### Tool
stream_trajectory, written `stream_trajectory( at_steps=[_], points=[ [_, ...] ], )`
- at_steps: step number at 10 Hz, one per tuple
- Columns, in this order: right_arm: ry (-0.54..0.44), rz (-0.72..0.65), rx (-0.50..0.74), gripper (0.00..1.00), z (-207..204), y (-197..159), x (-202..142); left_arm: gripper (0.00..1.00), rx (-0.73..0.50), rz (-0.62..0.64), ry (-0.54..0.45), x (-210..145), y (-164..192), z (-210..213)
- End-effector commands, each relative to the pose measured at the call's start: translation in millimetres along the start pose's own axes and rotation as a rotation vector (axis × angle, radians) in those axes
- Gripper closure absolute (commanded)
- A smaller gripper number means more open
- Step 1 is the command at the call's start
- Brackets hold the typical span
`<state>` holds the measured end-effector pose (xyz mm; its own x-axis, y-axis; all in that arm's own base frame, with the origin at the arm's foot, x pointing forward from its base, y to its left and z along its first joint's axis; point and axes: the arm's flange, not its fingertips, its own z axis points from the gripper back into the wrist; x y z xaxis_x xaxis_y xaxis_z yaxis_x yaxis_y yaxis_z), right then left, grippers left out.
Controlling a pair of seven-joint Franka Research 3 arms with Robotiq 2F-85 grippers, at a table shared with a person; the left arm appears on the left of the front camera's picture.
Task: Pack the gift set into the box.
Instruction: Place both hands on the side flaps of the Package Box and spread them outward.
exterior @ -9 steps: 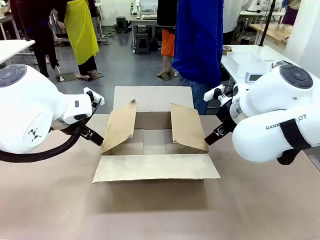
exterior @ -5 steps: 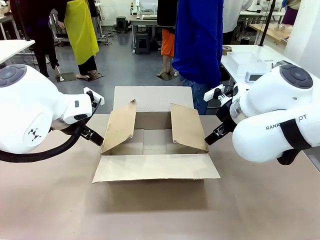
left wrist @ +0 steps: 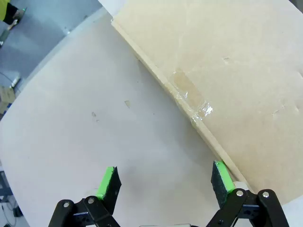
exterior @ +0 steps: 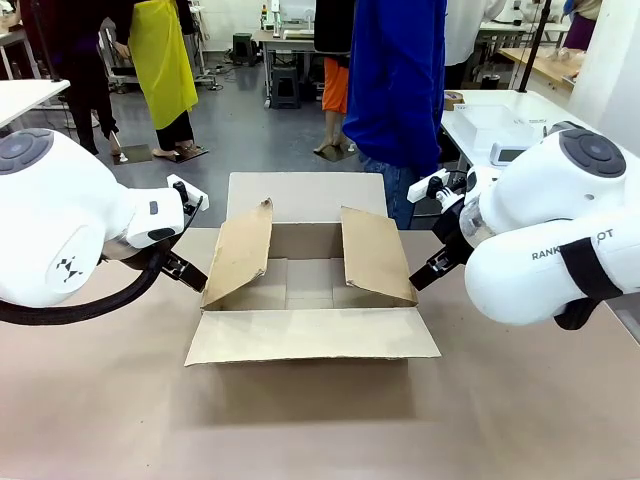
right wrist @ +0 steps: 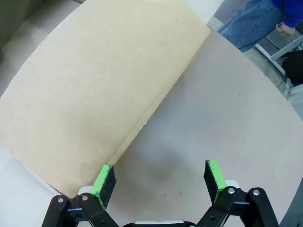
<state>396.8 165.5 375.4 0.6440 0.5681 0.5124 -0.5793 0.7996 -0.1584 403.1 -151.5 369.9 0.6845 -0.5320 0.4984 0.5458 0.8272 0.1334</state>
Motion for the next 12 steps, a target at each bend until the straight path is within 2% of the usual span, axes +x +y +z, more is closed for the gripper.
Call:
stream_trajectory(
  at_steps=[1, 6, 7, 9, 11, 12],
  points=[
    [0.0, 0.0, 0.0, 0.0, 0.0, 0.2, 0.0, 0.0, 0.0, 0.0, 0.0, 0.1, 0.0, 0.2],
    [0.0, 0.0, 0.0, 0.0, 0.0, 0.0, 0.0, 0.0, 0.0, 0.0, 0.0, 0.0, 0.0, 0.0],
    [-0.01, -0.011, 0.009, 0.0, 11.7, -3.4, -3.4, 0.0, -0.017, -0.006, -0.004, -9.1, 5.9, 9.8],
    [-0.047, -0.028, 0.066, 0.0, 48.6, -13.3, -11.1, 0.0, -0.029, -0.017, -0.014, -30.9, 16.5, 49.5],
    [-0.084, -0.062, 0.117, 0.0, 88.5, -28.6, -23.4, 0.0, -0.063, 0.012, -0.114, -54.9, 30.4, 96.9],
    [-0.084, -0.112, 0.156, 0.0, 107.4, -40.6, -33.9, 0.0, -0.125, 0.016, -0.166, -68.7, 42.0, 117.6]
  ],
)
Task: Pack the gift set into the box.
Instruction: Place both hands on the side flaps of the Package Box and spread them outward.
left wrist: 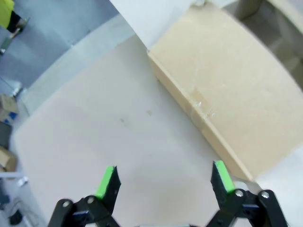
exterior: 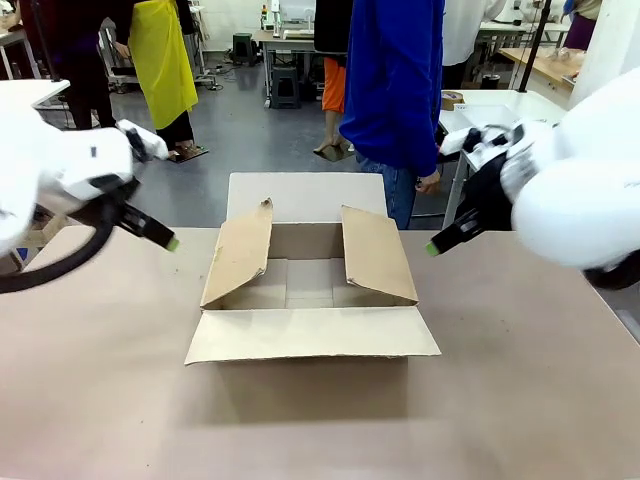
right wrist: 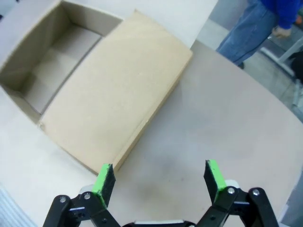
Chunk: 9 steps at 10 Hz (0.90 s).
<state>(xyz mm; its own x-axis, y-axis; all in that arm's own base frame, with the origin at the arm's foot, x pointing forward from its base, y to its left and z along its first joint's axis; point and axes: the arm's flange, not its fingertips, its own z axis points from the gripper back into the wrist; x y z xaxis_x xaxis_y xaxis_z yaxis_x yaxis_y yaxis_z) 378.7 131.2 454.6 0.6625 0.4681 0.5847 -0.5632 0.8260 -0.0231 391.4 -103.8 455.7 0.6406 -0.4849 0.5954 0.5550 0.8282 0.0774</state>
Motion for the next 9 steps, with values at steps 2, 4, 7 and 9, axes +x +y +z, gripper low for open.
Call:
stream_trajectory(
  at_steps=[2, 4, 7, 9],
  points=[
    [-0.026, -0.256, 0.177, 0.0, 81.7, -57.7, -67.2, 0.0, -0.328, 0.051, -0.142, -106.7, 41.0, 87.5],
    [-0.082, -0.564, 0.352, 0.0, 112.3, -122.5, -114.4, 0.0, -0.563, 0.198, -0.246, -155.1, 109.1, 104.4],
    [-0.333, -0.973, 0.717, 0.0, 105.9, -223.3, -225.0, 0.0, -0.789, 0.42, -0.446, -235.1, 190.5, 84.8],
    [-0.377, -1.153, 0.698, 0.0, 77.8, -243.1, -265.0, 0.0, -0.825, 0.53, -0.549, -237.1, 178.9, 63.7]
  ],
)
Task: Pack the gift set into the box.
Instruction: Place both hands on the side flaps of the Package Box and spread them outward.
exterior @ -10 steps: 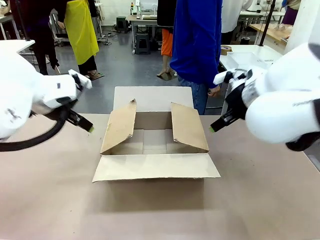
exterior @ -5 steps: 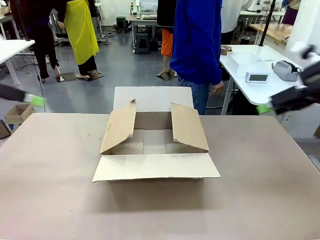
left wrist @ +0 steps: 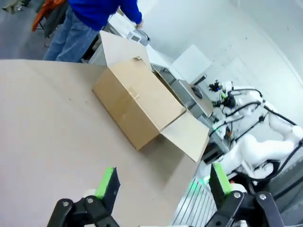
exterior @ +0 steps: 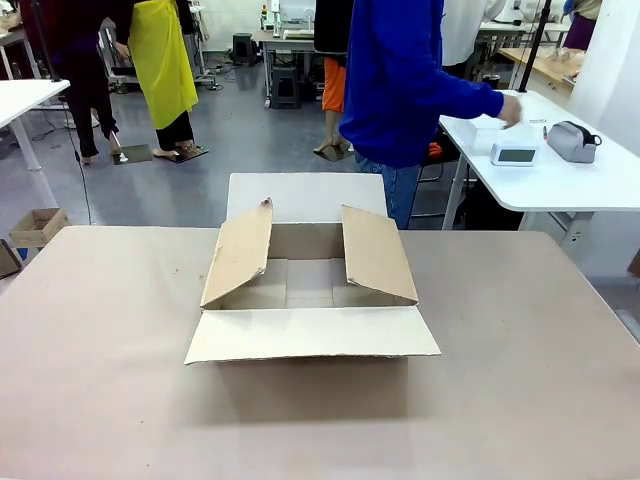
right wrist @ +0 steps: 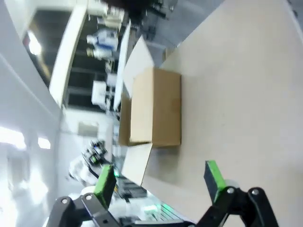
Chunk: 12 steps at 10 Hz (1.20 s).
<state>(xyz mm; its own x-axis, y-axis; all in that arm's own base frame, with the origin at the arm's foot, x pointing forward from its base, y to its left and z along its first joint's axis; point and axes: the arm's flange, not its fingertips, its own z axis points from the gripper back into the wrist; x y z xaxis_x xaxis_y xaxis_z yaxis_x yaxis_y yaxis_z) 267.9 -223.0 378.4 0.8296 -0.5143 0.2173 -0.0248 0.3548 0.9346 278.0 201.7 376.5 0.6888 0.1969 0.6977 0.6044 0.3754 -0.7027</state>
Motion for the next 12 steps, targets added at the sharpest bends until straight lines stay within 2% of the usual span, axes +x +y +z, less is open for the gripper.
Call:
stream_trajectory(
  at_steps=[1, 5, 6, 7, 8, 9, 10, 12],
  points=[
    [0.076, 0.124, -0.033, 0.0, -11.4, 35.4, -0.6, 0.0, 0.012, -0.065, 0.05, 7.2, -14.9, 2.0],
    [0.076, 0.124, -0.033, 0.0, -11.4, 35.4, -0.6, 0.0, 0.012, -0.065, 0.05, 7.2, -14.9, 2.0],
    [0.097, 0.087, -0.045, 0.0, -18.9, 33.1, 2.7, 0.0, 0.005, -0.036, 0.055, 7.7, -8.9, -2.0],
    [0.168, 0.191, -0.172, 0.0, -43.5, 59.1, 0.2, 0.0, 0.056, -0.063, 0.153, 23.6, -32.0, -27.4],
    [0.274, 0.359, -0.154, 0.0, -79.2, 96.0, -4.5, 0.0, 0.076, -0.141, 0.246, 41.1, -57.9, -55.7],
    [0.332, 0.47, -0.192, 0.0, -115.3, 125.6, -10.8, 0.0, 0.158, -0.22, 0.37, 60.4, -88.5, -95.2],
    [0.362, 0.585, -0.267, 0.0, -159.0, 155.3, -23.4, 0.0, 0.309, -0.267, 0.465, 69.1, -117.7, -140.0],
    [0.457, 0.908, -0.339, 0.0, -244.9, 198.9, -70.0, 0.0, 0.487, -0.367, 0.663, 70.9, -161.9, -228.4]
  ],
)
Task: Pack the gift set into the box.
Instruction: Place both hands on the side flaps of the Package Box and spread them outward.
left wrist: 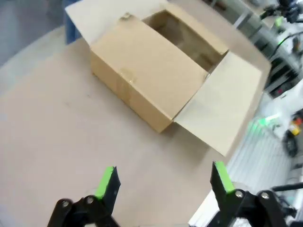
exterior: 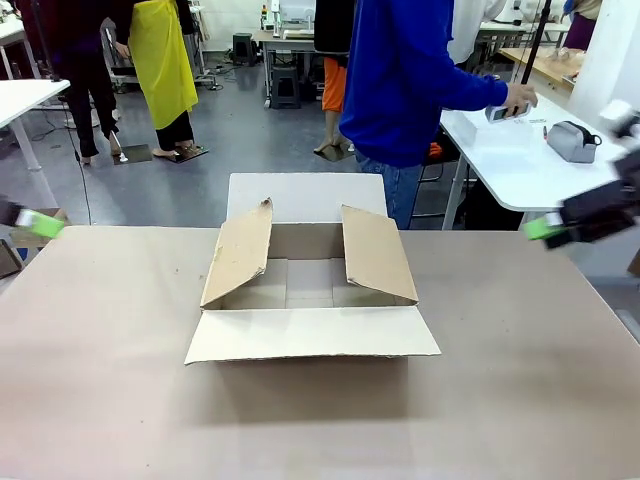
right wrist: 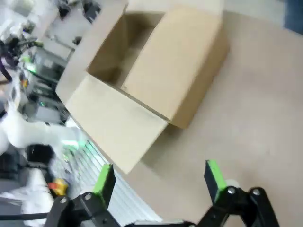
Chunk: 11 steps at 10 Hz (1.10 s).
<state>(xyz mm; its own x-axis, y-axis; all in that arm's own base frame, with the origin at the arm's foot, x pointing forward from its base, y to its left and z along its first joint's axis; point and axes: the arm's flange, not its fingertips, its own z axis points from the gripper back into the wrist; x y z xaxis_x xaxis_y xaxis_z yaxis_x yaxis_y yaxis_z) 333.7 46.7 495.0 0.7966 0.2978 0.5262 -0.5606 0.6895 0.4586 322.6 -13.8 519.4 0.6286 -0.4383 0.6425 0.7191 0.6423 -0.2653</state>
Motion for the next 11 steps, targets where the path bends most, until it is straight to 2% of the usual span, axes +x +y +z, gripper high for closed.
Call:
stream_trajectory(
  at_steps=[1, 2, 3, 4, 5, 6, 7, 8, 9, 11],
  points=[
    [-0.025, 0.324, 0.002, 0.0, -59.5, 38.0, 14.1, 0.0, 0.128, -0.018, 0.213, 32.2, -43.5, -54.4],
    [-0.081, 0.43, -0.086, 0.0, -84.0, 60.2, 18.5, 0.0, 0.117, -0.084, 0.289, 52.0, -64.1, -78.1],
    [-0.159, 0.494, -0.108, 0.0, -99.6, 75.7, 19.2, 0.0, 0.085, -0.133, 0.296, 70.1, -80.8, -102.0],
    [-0.017, 0.407, -0.183, 0.0, -82.4, 59.3, 14.1, 0.0, 0.127, -0.087, 0.176, 43.9, -74.5, -61.0],
    [-0.013, 0.43, -0.105, 0.0, -77.5, 95.6, 29.9, 0.0, 0.127, -0.087, 0.176, 43.9, -74.5, -61.0],
    [-0.013, 0.43, -0.105, 0.0, -77.5, 95.6, 29.9, 0.0, 0.127, -0.087, 0.176, 43.9, -74.5, -61.0],
    [-0.021, 0.451, -0.148, 0.0, -87.7, 92.6, 32.1, 0.0, 0.116, -0.115, 0.227, 56.6, -89.6, -88.8],
    [-0.103, 0.555, -0.12, 0.0, -106.6, 99.0, 39.7, 0.0, 0.104, -0.041, 0.244, 75.2, -96.3, -101.5],
    [-0.178, 0.605, -0.092, 0.0, -116.7, 94.4, 42.7, 0.0, 0.18, 0.06, 0.287, 94.4, -102.2, -116.5],
    [-0.225, 0.633, -0.052, 0.0, -135.5, 68.4, 39.3, 0.0, 0.251, 0.108, 0.364, 132.0, -119.8, -149.9]
  ],
)
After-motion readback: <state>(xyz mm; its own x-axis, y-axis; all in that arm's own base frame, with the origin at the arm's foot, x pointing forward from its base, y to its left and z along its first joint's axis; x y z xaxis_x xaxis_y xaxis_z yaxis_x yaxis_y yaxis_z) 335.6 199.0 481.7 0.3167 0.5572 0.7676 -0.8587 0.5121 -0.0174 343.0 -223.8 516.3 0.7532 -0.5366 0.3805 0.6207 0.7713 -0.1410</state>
